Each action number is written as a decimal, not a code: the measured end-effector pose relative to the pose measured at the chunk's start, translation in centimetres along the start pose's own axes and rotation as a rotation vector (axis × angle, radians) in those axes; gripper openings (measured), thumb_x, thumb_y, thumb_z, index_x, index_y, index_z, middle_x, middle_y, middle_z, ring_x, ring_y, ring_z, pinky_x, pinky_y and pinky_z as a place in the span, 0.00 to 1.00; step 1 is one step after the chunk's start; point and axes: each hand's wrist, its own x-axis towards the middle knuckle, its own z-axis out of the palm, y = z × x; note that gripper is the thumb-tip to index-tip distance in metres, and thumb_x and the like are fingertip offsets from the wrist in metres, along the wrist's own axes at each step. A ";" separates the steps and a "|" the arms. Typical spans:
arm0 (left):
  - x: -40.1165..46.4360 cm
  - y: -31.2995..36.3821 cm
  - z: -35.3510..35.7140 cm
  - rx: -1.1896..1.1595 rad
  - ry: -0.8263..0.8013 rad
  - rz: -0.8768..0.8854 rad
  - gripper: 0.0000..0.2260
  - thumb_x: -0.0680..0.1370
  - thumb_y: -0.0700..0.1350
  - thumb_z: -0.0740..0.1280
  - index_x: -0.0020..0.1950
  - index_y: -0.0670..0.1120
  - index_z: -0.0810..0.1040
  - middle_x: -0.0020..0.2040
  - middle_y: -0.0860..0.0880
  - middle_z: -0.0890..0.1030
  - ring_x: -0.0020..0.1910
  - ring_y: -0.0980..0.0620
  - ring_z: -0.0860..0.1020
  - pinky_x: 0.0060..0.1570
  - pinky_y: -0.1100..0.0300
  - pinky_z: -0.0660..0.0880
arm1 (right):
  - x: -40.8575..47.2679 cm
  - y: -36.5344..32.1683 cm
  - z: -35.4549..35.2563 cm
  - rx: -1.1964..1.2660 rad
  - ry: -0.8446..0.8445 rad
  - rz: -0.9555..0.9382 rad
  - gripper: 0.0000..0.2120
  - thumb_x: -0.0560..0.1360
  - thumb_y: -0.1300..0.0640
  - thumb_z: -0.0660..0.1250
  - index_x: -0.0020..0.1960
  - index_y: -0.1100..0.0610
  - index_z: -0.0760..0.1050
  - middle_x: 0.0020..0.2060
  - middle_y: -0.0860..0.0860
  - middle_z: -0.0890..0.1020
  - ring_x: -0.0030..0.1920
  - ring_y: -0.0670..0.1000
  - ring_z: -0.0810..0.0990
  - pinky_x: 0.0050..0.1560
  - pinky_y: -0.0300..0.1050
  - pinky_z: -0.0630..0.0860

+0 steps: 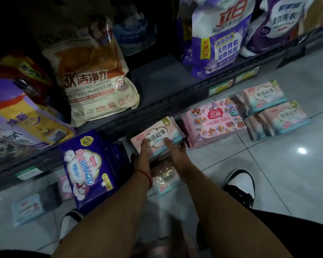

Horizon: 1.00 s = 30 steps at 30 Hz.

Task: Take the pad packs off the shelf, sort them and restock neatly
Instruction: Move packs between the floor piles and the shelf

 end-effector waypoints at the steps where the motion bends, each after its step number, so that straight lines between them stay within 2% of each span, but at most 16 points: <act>1: 0.3 -0.2 0.1 0.007 -0.022 -0.024 0.44 0.52 0.71 0.81 0.62 0.52 0.81 0.57 0.41 0.85 0.50 0.36 0.85 0.51 0.33 0.80 | 0.3 0.0 0.0 0.002 0.002 0.024 0.55 0.57 0.31 0.81 0.76 0.47 0.63 0.62 0.56 0.82 0.55 0.58 0.86 0.55 0.60 0.83; 3: -0.6 -0.2 0.5 0.000 -0.066 -0.043 0.39 0.57 0.71 0.79 0.61 0.50 0.83 0.56 0.41 0.85 0.52 0.36 0.85 0.54 0.33 0.79 | 0.6 -0.1 -0.1 0.005 0.007 0.069 0.53 0.55 0.31 0.82 0.75 0.47 0.66 0.60 0.56 0.83 0.53 0.58 0.87 0.52 0.59 0.84; 5: -1.2 -0.3 0.4 -0.008 -0.131 -0.073 0.36 0.64 0.71 0.75 0.63 0.49 0.82 0.56 0.40 0.85 0.55 0.36 0.84 0.56 0.35 0.79 | 0.8 -0.3 -0.3 0.000 -0.002 0.110 0.47 0.58 0.34 0.81 0.72 0.47 0.70 0.58 0.55 0.85 0.52 0.59 0.87 0.54 0.60 0.84; 8: -0.8 -0.4 -0.3 -0.039 -0.217 -0.123 0.34 0.67 0.69 0.73 0.64 0.47 0.82 0.58 0.39 0.84 0.59 0.36 0.82 0.61 0.35 0.76 | 0.8 -0.1 -0.6 -0.026 0.002 0.131 0.41 0.61 0.36 0.80 0.70 0.46 0.71 0.56 0.55 0.86 0.54 0.59 0.86 0.57 0.62 0.82; 9: -0.7 -0.4 -0.4 -0.035 -0.214 -0.123 0.33 0.68 0.69 0.72 0.63 0.47 0.83 0.58 0.39 0.84 0.59 0.37 0.82 0.60 0.36 0.76 | 0.8 0.0 -0.7 -0.026 0.010 0.131 0.41 0.62 0.37 0.80 0.70 0.46 0.70 0.57 0.55 0.85 0.55 0.59 0.86 0.58 0.62 0.82; 12: -1.5 -0.8 -0.9 0.018 -0.165 -0.114 0.30 0.71 0.69 0.69 0.61 0.47 0.83 0.54 0.40 0.86 0.53 0.39 0.83 0.50 0.42 0.79 | 0.4 0.3 -0.9 -0.033 0.019 0.118 0.43 0.61 0.36 0.80 0.71 0.45 0.69 0.58 0.55 0.84 0.56 0.59 0.84 0.59 0.62 0.81; 15: -1.9 -2.8 -2.0 -0.017 -0.158 -0.134 0.32 0.68 0.70 0.71 0.62 0.49 0.83 0.56 0.41 0.85 0.57 0.38 0.82 0.53 0.40 0.78 | -1.5 0.7 -1.2 -0.039 0.033 0.114 0.38 0.63 0.39 0.79 0.69 0.47 0.69 0.58 0.57 0.84 0.56 0.61 0.84 0.58 0.64 0.81; 17: -2.4 -4.2 -2.4 -0.051 -0.207 -0.168 0.38 0.62 0.71 0.75 0.64 0.49 0.82 0.60 0.40 0.84 0.60 0.36 0.81 0.60 0.33 0.75 | -2.8 1.2 -1.9 -0.060 0.054 0.119 0.41 0.60 0.38 0.81 0.68 0.49 0.71 0.56 0.57 0.85 0.54 0.61 0.85 0.58 0.65 0.81; 19: -2.8 -6.1 -2.7 -0.079 -0.256 -0.222 0.41 0.57 0.69 0.79 0.65 0.49 0.82 0.62 0.39 0.83 0.62 0.35 0.80 0.66 0.31 0.70 | -4.1 1.8 -3.2 -0.056 0.057 0.123 0.43 0.59 0.37 0.82 0.68 0.52 0.73 0.55 0.57 0.86 0.53 0.62 0.86 0.57 0.65 0.81; 22: -4.0 -9.0 -2.0 -0.078 -0.272 -0.227 0.38 0.61 0.66 0.78 0.66 0.47 0.82 0.61 0.39 0.83 0.62 0.35 0.80 0.65 0.32 0.72 | -6.3 2.2 -6.3 -0.043 0.120 0.130 0.30 0.69 0.44 0.78 0.66 0.52 0.74 0.53 0.57 0.87 0.50 0.61 0.87 0.56 0.63 0.82; 26: -5.2 -12.2 1.4 -0.013 -0.226 -0.085 0.40 0.58 0.60 0.82 0.67 0.45 0.79 0.58 0.37 0.84 0.58 0.34 0.82 0.56 0.30 0.76 | -8.9 1.2 -11.5 0.019 0.152 0.093 0.26 0.73 0.50 0.75 0.67 0.58 0.74 0.54 0.62 0.86 0.54 0.64 0.86 0.57 0.64 0.81; 27: -5.2 -13.0 2.3 0.007 -0.239 -0.068 0.41 0.57 0.59 0.83 0.66 0.44 0.79 0.58 0.36 0.84 0.56 0.33 0.83 0.55 0.28 0.76 | -9.8 0.7 -12.7 0.038 0.161 0.081 0.23 0.75 0.52 0.73 0.66 0.60 0.75 0.54 0.62 0.86 0.53 0.63 0.86 0.55 0.62 0.82; 29: -5.5 -14.0 4.4 0.065 -0.268 -0.049 0.41 0.56 0.57 0.84 0.64 0.44 0.79 0.55 0.36 0.85 0.53 0.33 0.84 0.54 0.28 0.77 | -11.3 -0.5 -15.1 0.068 0.224 0.067 0.10 0.80 0.56 0.68 0.59 0.60 0.78 0.46 0.58 0.88 0.44 0.56 0.88 0.42 0.49 0.84; 30: -5.8 -14.5 5.5 0.096 -0.268 -0.045 0.41 0.56 0.57 0.84 0.65 0.44 0.78 0.54 0.37 0.85 0.52 0.34 0.84 0.52 0.29 0.78 | -11.8 -1.1 -16.4 0.081 0.246 0.066 0.07 0.81 0.57 0.66 0.56 0.58 0.78 0.42 0.55 0.88 0.40 0.53 0.88 0.37 0.45 0.82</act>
